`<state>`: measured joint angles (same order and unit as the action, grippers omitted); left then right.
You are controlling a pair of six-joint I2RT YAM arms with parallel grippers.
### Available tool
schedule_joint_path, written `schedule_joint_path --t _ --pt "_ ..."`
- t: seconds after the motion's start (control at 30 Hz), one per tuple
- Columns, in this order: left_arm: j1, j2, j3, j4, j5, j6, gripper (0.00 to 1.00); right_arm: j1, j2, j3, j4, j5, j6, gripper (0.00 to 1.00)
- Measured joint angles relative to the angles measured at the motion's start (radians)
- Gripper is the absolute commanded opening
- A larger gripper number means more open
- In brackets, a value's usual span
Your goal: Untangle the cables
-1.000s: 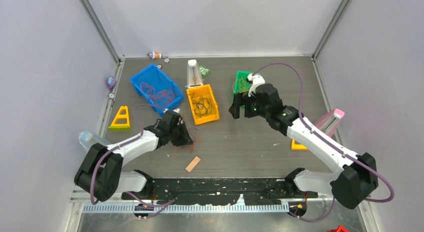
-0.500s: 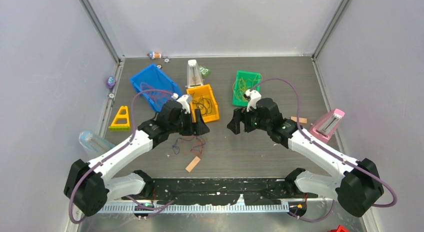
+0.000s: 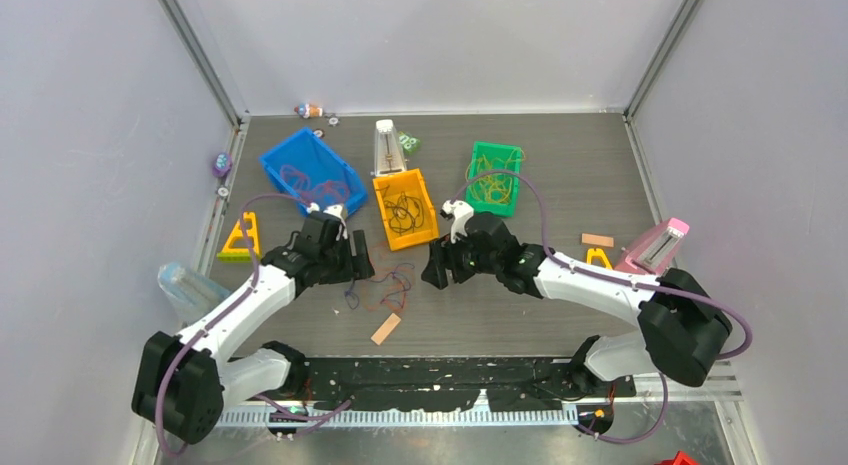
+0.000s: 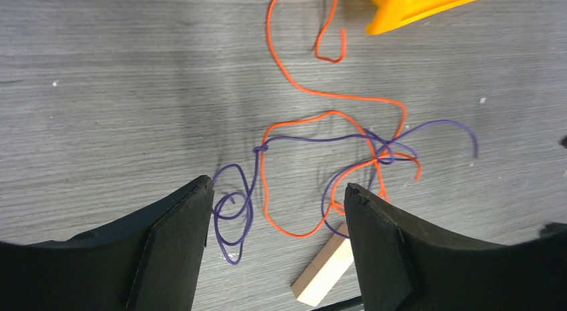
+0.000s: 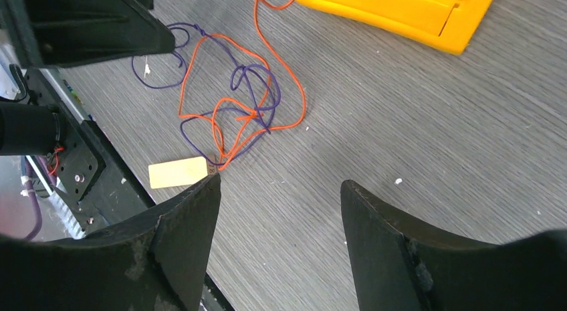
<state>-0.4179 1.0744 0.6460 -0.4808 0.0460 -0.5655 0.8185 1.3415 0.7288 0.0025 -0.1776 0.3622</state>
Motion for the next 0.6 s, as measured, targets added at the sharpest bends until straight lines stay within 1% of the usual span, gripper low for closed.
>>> schedule_joint_path --t 0.07,0.17,0.37,0.4,0.43,0.53,0.57,0.6 --pt "0.0 0.029 -0.006 -0.002 -0.005 0.002 0.68 0.004 0.009 0.004 0.007 0.003 0.004 0.71" --pt "0.0 0.087 -0.008 -0.001 -0.016 0.001 0.57 0.004 0.009 0.014 0.019 0.016 0.007 0.7" --pt "0.0 0.159 -0.017 0.004 -0.019 0.001 0.14 0.004 -0.002 0.018 0.031 0.04 0.007 0.7" --pt "0.0 0.161 -0.017 0.003 -0.019 0.0 0.08 0.004 -0.005 0.018 0.031 0.043 0.007 0.71" --pt "0.0 0.159 -0.017 0.001 -0.019 0.0 0.0 0.004 -0.006 0.018 0.031 0.046 0.007 0.76" --pt "0.0 0.121 -0.015 -0.011 -0.017 0.01 0.0 0.004 -0.009 0.018 0.034 0.053 0.008 0.86" --pt "0.0 0.097 -0.01 -0.018 -0.013 0.019 0.0 0.004 -0.009 0.018 0.034 0.053 0.008 0.92" --pt "-0.001 0.057 0.005 -0.037 0.0 0.03 0.0 0.004 -0.009 0.017 0.035 0.053 0.007 0.94"
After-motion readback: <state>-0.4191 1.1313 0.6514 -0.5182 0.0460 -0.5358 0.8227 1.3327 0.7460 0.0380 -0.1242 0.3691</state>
